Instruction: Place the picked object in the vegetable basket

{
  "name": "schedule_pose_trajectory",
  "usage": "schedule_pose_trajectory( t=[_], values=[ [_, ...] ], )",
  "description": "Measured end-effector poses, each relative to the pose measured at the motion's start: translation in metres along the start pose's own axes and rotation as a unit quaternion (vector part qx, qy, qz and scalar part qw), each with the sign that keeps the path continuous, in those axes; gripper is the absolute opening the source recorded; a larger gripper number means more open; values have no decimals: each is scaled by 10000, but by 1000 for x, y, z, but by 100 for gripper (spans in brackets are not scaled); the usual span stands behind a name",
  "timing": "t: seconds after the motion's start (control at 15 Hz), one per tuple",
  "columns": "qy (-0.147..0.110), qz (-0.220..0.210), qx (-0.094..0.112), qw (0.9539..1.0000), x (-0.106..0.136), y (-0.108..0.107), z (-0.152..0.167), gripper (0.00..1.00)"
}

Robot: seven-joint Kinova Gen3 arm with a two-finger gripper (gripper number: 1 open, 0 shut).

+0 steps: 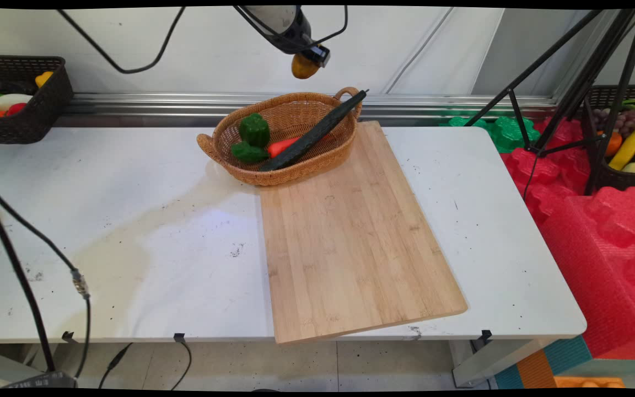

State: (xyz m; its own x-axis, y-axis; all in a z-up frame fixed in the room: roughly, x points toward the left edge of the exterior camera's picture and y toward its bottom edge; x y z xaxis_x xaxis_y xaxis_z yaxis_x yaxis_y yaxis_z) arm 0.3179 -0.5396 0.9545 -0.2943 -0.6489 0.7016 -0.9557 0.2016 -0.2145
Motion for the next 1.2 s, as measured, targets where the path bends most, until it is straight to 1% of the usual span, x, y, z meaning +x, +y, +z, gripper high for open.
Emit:
schedule_pose_trajectory(
  t=[0.13,0.27,0.4,0.87,0.93,1.2],
  values=[
    [-164,20,101,9998,-5,-10,26,0],
    [-332,83,120,9993,-13,-17,47,0],
    [-517,184,62,9985,-23,-21,69,0],
    [-798,358,-168,9960,-45,-21,107,0],
    [-803,388,-200,9958,-46,-21,110,100],
    [-761,458,-258,9957,-49,-23,114,100]
  ],
)
